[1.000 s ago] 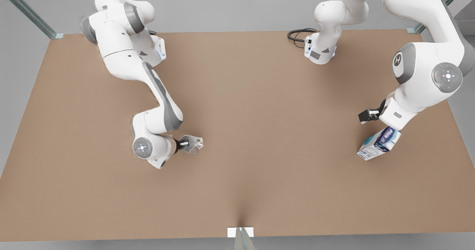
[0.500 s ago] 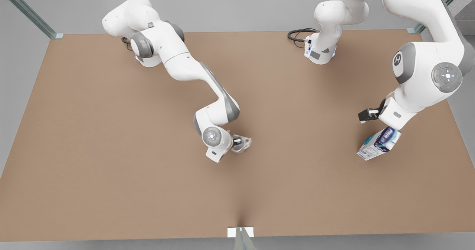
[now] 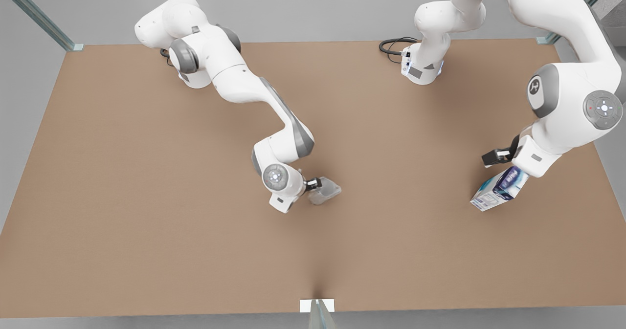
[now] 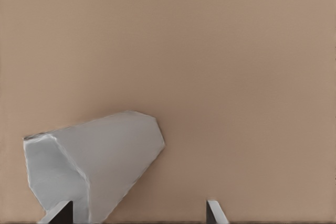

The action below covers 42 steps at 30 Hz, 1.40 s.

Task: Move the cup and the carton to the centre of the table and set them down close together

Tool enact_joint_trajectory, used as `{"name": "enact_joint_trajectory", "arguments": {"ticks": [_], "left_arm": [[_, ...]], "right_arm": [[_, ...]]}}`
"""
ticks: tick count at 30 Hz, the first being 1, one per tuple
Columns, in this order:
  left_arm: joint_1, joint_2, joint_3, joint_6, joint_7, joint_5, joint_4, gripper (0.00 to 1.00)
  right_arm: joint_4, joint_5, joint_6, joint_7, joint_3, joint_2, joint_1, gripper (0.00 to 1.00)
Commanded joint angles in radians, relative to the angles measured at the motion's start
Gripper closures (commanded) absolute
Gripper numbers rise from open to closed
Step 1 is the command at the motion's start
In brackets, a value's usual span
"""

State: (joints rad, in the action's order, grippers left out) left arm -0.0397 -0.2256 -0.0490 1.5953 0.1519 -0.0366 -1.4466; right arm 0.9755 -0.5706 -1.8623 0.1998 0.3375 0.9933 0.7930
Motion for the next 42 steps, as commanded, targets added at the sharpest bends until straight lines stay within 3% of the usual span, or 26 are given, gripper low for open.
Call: {"name": "enact_joint_trajectory", "arguments": {"ticks": [1, 6, 8, 10, 12, 14, 16, 18, 21, 37, 38, 39, 42], "left_arm": [[0.001, 0.0, 0.0, 0.0, 0.0, -0.003, 0.0, 0.0], [0.001, -0.001, 0.0, 0.002, 0.0, -0.002, 0.0, 0.0], [-0.032, -0.006, -0.002, 0.011, -0.014, -0.003, 0.0, 0.0], [-0.126, -0.041, 0.0, 0.066, -0.325, -0.003, -0.002, 0.0], [-0.219, -0.107, 0.0, 0.144, -0.682, -0.011, -0.005, 0.0], [-0.244, -0.126, 0.0, 0.179, -0.827, -0.012, -0.021, 0.0], [-0.244, -0.063, -0.002, 0.439, -0.828, -0.045, -0.236, 0.0], [-0.244, -0.021, -0.003, 0.476, -0.877, -0.046, -0.328, 0.0], [-0.273, -0.067, -0.032, 0.477, -0.991, -0.046, -0.347, 0.0], [-0.272, -0.181, -0.046, 0.538, -1.057, -0.035, -0.347, 0.0], [-0.27, -0.182, -0.046, 0.537, -1.058, -0.035, -0.347, 0.11], [-0.27, -0.181, -0.046, 0.532, -1.058, -0.035, -0.347, 0.31], [-0.27, -0.179, -0.046, 0.525, -1.06, -0.035, -0.345, 0.36]], "right_arm": [[-0.001, 0.0, 0.0, 0.0, 0.0, 0.001, 0.0, 0.0], [0.009, 0.002, 0.051, -0.011, 0.006, -0.067, -0.017, 0.0], [0.011, 0.021, 0.225, -0.008, 0.011, -0.168, -0.064, 0.0], [0.011, 0.162, 0.334, -0.008, 0.009, -0.254, -0.084, 0.0], [0.011, 0.455, 0.373, -0.022, 0.005, -0.37, -0.081, 0.0], [0.084, 0.511, 0.413, -0.048, -0.017, -0.491, -0.144, 0.0], [0.204, 0.632, 0.393, -0.051, -0.236, -0.636, -0.339, 0.0], [0.322, 0.699, 0.365, -0.037, -0.377, -0.752, -0.486, 0.0], [0.446, 0.71, 0.351, 0.001, -0.482, -0.869, -0.63, 0.0], [0.466, 0.71, 0.361, 0.021, -0.489, -0.875, -0.646, 0.0], [0.466, 0.71, 0.361, 0.021, -0.489, -0.874, -0.647, 0.0], [0.466, 0.71, 0.361, 0.021, -0.489, -0.875, -0.649, 0.0], [0.474, 0.71, 0.359, 0.021, -0.489, -0.875, -0.649, 0.0]]}}
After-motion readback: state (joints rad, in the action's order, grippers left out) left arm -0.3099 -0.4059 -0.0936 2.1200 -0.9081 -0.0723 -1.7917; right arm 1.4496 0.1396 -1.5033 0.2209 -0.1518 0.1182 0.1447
